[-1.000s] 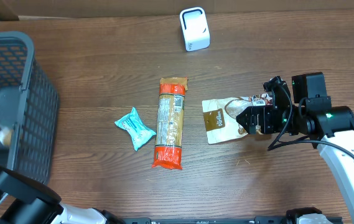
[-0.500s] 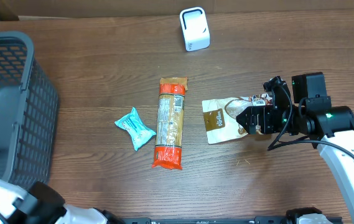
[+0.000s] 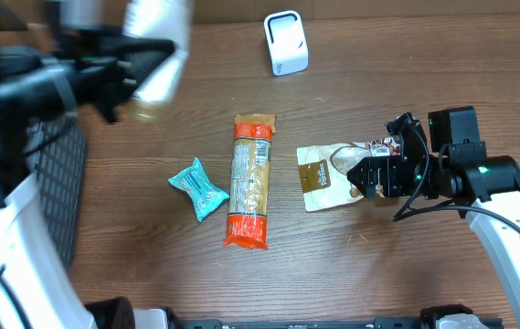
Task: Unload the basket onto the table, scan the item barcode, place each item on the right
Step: 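Grasp the white Pantene tube in the basket with the left gripper, then carry the Pantene tube right and lay it beside the spaghetti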
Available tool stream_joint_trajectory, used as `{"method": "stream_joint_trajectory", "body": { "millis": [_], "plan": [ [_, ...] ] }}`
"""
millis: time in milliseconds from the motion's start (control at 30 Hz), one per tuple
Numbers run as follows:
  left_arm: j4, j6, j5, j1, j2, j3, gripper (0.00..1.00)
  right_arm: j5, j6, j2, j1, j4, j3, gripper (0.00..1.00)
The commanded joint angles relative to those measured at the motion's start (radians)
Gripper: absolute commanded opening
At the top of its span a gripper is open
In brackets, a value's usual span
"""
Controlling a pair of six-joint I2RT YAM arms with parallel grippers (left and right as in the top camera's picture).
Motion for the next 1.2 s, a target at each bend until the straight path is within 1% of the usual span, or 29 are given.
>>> {"method": "stream_joint_trajectory", "body": {
  "millis": [0, 67, 133, 167, 200, 300, 367, 400, 433, 500, 600, 667, 867, 1033, 1167],
  "plan": [
    [-0.107, -0.009, -0.458, -0.191, 0.092, -0.008, 0.04, 0.000, -0.008, 0.000, 0.004, 0.003, 0.003, 1.00],
    [-0.168, -0.128, -0.649, -0.287, 0.150, -0.008, 0.04, 0.000, -0.008, 0.000, 0.004, 0.003, 0.003, 1.00],
    [-0.223, -0.298, -0.826, -0.367, 0.218, -0.008, 0.04, 0.000, -0.007, 0.000, 0.004, 0.003, 0.003, 1.00],
    [-0.245, -0.386, -0.897, -0.405, 0.255, -0.008, 0.04, 0.000, -0.007, 0.000, 0.004, 0.003, 0.003, 1.00],
    [-0.258, -0.450, -0.943, -0.433, 0.289, -0.008, 0.04, 0.000, -0.007, 0.000, 0.004, 0.003, 0.003, 1.00],
    [-0.290, -0.667, -1.029, -0.509, 0.402, -0.008, 0.04, 0.000, -0.007, 0.000, 0.004, 0.001, 0.003, 1.00],
    [-0.302, -0.799, -1.025, -0.544, 0.477, -0.008, 0.04, 0.000, -0.007, 0.000, 0.004, -0.002, 0.003, 1.00],
    [-0.322, -0.907, -1.021, -0.574, 0.549, -0.008, 0.04, 0.000, -0.007, 0.000, 0.004, -0.004, 0.003, 1.00],
    [-0.335, -0.951, -1.021, -0.591, 0.587, -0.008, 0.04, 0.000, -0.008, 0.000, 0.004, -0.005, 0.003, 1.00],
    [-0.357, -0.995, -1.021, -0.623, 0.657, -0.008, 0.04, 0.000, -0.008, 0.000, 0.004, -0.006, 0.003, 1.00],
    [-0.359, -0.996, -1.020, -0.672, 0.746, -0.008, 0.04, 0.000, -0.008, 0.000, 0.004, -0.006, 0.003, 1.00],
    [-0.359, -0.998, -1.025, -0.699, 0.774, -0.008, 0.04, 0.000, -0.008, 0.000, 0.004, -0.006, 0.003, 1.00],
    [-0.348, -1.027, -1.124, -0.763, 0.781, -0.008, 0.04, 0.000, -0.008, 0.000, 0.004, -0.005, 0.003, 1.00],
    [-0.359, -1.018, -1.135, -0.777, 0.782, -0.028, 0.04, 0.000, -0.008, 0.000, 0.004, -0.006, 0.003, 1.00],
    [-0.353, -1.019, -1.133, -0.777, 0.782, -0.078, 0.05, 0.000, -0.008, 0.000, 0.004, -0.007, 0.003, 1.00]
  ]
}}
